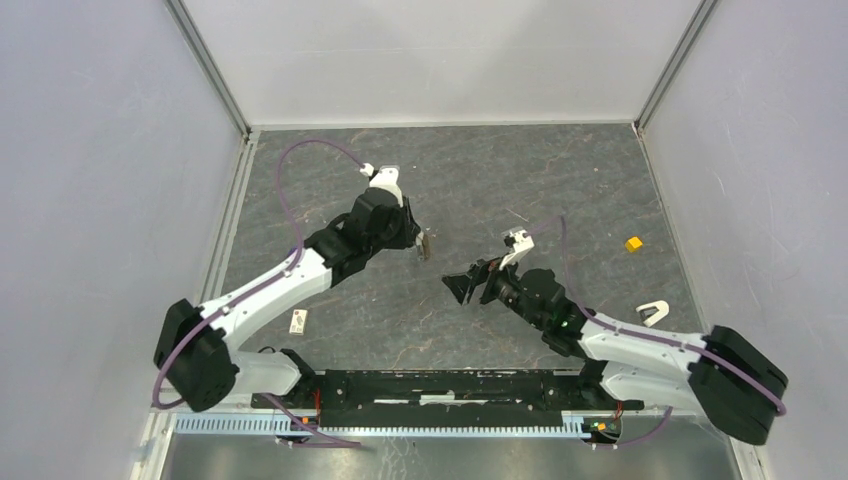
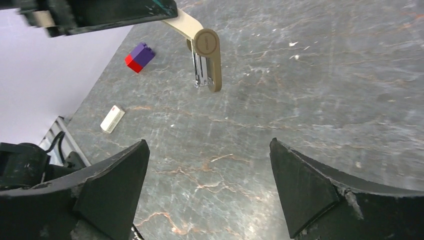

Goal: Load the staples into the stapler

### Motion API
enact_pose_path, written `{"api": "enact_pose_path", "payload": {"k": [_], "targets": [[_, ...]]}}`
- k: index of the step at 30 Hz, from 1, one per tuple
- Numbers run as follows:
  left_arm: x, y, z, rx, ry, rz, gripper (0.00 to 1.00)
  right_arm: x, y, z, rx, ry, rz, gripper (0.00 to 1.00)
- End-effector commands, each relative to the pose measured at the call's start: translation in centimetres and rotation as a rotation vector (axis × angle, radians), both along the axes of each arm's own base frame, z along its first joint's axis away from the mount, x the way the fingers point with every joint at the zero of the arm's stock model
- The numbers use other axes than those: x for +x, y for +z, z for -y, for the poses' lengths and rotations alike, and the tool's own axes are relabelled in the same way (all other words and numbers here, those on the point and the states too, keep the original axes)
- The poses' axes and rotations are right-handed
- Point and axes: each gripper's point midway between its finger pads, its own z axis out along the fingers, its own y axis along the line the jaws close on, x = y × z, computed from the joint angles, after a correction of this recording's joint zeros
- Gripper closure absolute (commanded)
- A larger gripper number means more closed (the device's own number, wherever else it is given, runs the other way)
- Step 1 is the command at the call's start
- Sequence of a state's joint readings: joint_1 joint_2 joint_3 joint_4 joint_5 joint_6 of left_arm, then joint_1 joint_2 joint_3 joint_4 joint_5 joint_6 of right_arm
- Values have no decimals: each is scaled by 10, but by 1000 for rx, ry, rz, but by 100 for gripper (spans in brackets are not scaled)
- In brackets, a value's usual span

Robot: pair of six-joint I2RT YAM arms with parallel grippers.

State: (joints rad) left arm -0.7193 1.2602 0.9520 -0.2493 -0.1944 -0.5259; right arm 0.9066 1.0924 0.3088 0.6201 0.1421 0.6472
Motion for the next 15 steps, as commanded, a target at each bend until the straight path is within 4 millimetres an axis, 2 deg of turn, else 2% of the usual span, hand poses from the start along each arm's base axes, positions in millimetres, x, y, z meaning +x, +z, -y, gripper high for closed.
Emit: {"api": "enact_pose_path", "payload": {"k": [1,8,11,15], "targets": [[38,5,-16,137,51,70,98,2,-2,30,-97,-77,49,2],[94,-22,-24,234,81,-19,98,7,-9,72,-234,-237,1,2],[115,-32,-18,258,43,-70,98,7,-7,80,-262,-259,3,2],[134,-44,-10,325,-26,-128,98,8,-6,82,-276,-263,15,2]]}}
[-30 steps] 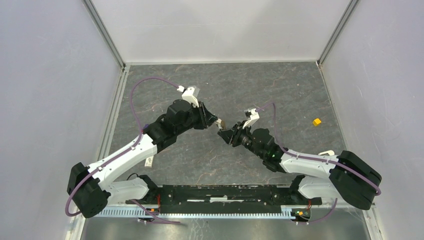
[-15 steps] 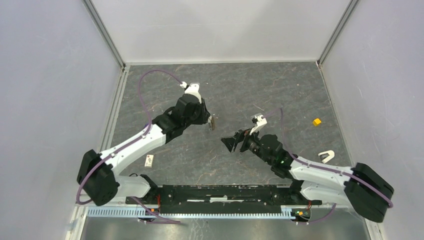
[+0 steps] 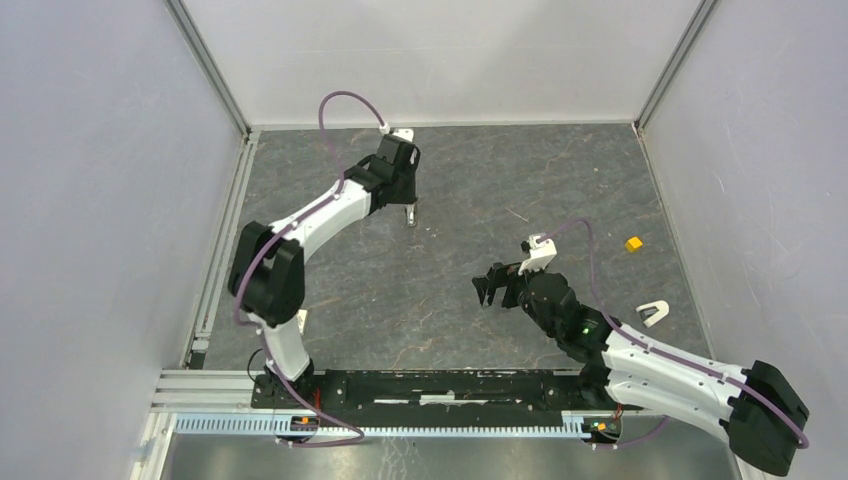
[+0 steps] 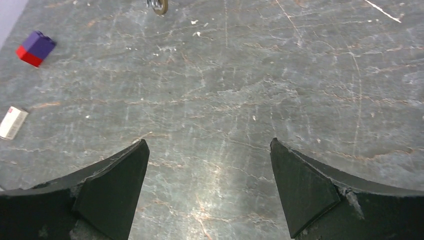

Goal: Load the staples into the stapler

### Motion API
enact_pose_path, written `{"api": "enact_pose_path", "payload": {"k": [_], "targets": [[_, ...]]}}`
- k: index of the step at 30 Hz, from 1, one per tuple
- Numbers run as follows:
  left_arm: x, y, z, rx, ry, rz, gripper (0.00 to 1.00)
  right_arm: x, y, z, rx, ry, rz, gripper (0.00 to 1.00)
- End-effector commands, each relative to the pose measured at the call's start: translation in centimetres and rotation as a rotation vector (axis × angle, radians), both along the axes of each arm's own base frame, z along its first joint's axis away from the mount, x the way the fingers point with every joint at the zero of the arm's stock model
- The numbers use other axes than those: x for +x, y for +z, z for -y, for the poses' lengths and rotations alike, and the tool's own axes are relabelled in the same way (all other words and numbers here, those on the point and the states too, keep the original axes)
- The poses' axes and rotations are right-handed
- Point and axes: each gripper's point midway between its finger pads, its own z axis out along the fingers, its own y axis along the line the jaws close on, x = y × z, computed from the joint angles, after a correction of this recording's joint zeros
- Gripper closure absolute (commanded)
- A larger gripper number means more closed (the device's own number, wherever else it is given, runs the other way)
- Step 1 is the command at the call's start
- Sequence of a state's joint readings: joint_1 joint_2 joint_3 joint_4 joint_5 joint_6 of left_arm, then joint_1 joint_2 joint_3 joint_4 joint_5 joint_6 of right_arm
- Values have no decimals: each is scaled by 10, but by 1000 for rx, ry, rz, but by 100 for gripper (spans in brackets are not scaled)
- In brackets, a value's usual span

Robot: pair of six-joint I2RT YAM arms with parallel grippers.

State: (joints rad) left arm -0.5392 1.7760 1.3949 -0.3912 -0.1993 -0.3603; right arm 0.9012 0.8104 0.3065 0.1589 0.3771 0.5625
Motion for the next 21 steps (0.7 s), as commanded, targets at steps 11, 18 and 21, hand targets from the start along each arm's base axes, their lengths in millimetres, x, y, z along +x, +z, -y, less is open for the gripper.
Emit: {"api": "enact_pose_path", "payload": {"k": [11,18,21], "targets": [[28,-48,13,132,-178,-193,93,11,23,12,-57,-57,61,2],[32,-56,17,128,-178,-207,66,14,17,13,-83,-69,50,2],[31,-53,18,121,-184,-207,52,15,16,11,-88,-68,42,2]]}}
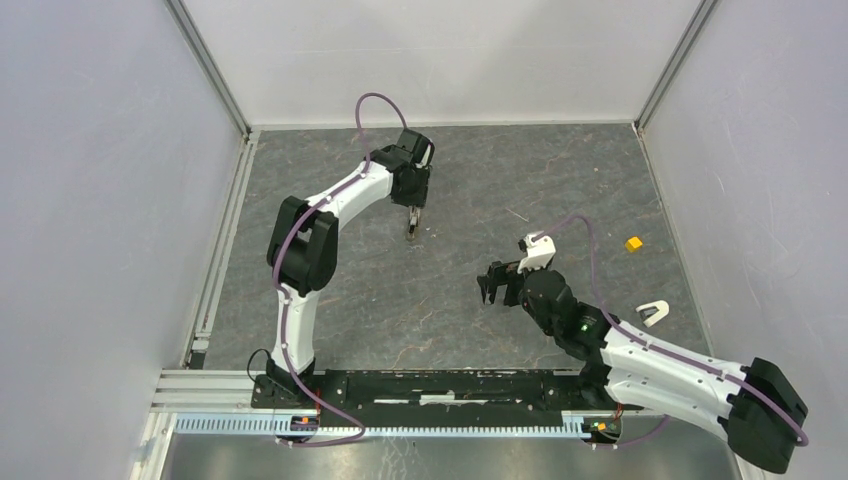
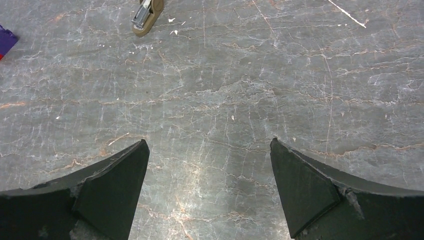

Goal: Load the staples into the stapler

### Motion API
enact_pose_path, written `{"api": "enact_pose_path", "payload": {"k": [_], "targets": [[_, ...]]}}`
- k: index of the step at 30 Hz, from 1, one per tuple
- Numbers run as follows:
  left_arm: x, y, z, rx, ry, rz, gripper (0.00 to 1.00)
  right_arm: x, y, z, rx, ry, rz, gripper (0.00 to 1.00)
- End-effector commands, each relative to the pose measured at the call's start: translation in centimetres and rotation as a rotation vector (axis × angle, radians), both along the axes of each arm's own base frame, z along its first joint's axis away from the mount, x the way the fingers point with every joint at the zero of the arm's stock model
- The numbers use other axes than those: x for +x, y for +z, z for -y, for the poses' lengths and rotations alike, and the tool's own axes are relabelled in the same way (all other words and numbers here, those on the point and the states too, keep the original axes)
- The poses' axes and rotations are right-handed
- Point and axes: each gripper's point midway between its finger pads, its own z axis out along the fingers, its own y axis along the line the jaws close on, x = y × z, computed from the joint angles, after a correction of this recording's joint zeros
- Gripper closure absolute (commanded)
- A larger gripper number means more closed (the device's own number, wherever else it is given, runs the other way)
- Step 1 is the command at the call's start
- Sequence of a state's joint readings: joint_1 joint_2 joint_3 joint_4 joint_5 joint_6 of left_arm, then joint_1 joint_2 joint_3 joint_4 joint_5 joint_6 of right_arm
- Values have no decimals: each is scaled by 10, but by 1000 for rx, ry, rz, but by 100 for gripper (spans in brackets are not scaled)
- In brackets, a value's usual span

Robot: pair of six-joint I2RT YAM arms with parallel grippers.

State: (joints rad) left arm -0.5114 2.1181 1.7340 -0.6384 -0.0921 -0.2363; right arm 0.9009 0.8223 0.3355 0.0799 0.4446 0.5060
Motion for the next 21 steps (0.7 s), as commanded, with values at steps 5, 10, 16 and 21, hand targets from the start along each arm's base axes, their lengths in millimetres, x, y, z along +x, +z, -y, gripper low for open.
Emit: {"api": "enact_pose_path", "payload": {"k": [5,10,16,21], "targets": [[8,41,10,-58,-63,55,36,13,15,9,58,-141,-8,2],[0,106,12,-140,-71,148,14,14,-7,59,64,-494,-116,2],[-47,166,-5,-193,-152,229,0,11,-8,120,-57,-873,-296,2],[-105,192,-22,-263,-206,256,0,10,-2,170,-95,-1122,-285,2]]}}
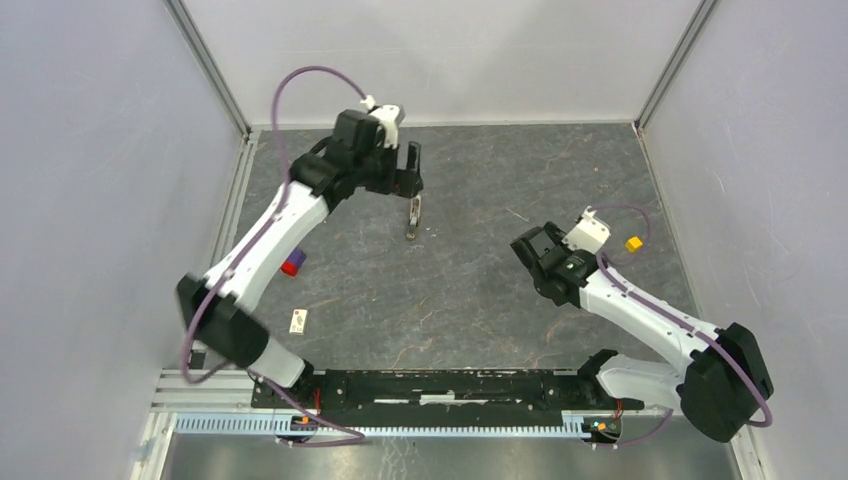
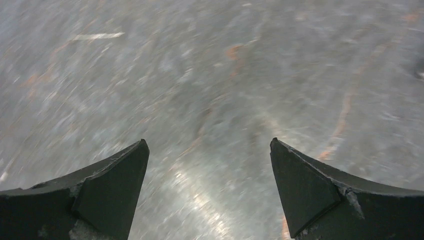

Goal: Load the staples into the stapler

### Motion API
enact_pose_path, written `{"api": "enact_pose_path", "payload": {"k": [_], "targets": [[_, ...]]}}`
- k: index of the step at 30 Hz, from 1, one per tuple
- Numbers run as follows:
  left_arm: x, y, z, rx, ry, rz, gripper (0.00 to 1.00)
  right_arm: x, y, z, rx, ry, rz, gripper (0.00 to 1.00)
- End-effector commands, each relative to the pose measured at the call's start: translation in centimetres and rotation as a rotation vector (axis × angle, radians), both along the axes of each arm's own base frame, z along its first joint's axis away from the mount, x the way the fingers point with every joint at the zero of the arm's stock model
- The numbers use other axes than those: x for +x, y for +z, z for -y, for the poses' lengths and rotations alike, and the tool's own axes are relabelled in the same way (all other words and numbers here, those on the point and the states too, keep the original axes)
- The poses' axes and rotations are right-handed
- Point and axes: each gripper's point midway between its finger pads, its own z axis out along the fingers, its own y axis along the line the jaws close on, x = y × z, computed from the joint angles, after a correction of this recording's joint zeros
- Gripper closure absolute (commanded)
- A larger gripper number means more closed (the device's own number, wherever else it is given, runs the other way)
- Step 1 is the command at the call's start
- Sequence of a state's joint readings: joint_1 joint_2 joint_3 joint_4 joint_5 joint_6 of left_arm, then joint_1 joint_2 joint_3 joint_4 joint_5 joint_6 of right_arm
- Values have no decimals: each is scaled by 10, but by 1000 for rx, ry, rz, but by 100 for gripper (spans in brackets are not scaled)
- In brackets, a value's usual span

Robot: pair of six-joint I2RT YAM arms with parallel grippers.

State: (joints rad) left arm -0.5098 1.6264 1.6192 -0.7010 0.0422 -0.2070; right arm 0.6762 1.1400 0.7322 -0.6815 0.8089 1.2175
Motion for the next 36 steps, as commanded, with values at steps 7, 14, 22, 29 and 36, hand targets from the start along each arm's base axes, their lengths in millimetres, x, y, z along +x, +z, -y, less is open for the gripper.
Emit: {"api": "enact_pose_path", "payload": {"k": [7,14,22,29,36], "targets": [[-115,9,-40,-103,-117,50,0,-23,14,130,-210,-488,-21,2],[-146,-41,-82,-16,-32,70,0,-52,-17,195,-234,-697,-176,2],[-151,-55,-83,-11,-45,59,0,-76,-52,233,-156,-752,-262,2],[-150,-60,-81,0,-50,39,0,-78,-73,241,-105,-711,-256,2],[-148,-61,-85,15,-34,48,0,-82,-89,239,-80,-694,-291,12]]}}
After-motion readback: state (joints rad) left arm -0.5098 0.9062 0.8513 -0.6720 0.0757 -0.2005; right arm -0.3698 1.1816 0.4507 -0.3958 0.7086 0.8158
